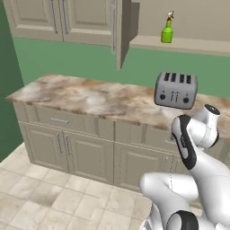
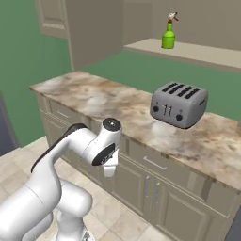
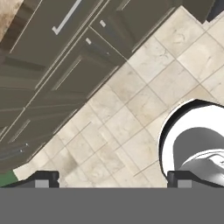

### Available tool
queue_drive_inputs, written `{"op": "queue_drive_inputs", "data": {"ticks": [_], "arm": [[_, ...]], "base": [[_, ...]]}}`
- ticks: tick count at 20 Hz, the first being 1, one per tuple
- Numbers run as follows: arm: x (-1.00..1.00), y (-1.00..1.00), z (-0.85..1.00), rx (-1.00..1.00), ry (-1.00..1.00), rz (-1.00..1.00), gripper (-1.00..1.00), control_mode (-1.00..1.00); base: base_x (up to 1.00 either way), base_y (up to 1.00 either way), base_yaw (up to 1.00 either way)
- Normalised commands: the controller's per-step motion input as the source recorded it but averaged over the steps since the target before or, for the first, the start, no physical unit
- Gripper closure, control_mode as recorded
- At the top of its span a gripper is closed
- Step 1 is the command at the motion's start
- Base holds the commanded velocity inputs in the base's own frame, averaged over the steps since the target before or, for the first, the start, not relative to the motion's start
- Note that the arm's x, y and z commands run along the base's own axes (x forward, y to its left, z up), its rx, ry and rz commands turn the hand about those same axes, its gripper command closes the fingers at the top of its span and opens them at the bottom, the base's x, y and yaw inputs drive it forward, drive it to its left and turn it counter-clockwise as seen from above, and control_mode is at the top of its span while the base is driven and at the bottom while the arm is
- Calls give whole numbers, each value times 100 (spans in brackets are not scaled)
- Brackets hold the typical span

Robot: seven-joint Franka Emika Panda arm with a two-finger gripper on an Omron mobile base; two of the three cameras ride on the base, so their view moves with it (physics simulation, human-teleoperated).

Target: Move the cutting board and knife to the sink. Then move spray from the cabinet to the counter.

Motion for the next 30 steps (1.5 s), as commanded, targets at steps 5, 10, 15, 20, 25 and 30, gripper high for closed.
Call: {"op": "queue_drive_inputs", "data": {"ticks": [5, 10, 15, 20, 25, 30], "arm": [[0, 0, 0, 0, 0, 0, -100, 100], [0, 0, 0, 0, 0, 0, -100, 100], [0, 0, 0, 0, 0, 0, -100, 100], [0, 0, 0, 0, 0, 0, -100, 100], [0, 0, 0, 0, 0, 0, -100, 100], [0, 0, 0, 0, 0, 0, -100, 100]], "base": [[65, 8, -22], [55, 1, -29], [55, 0, -30], [59, 8, -32], [60, 7, -31], [54, 13, -31]]}}
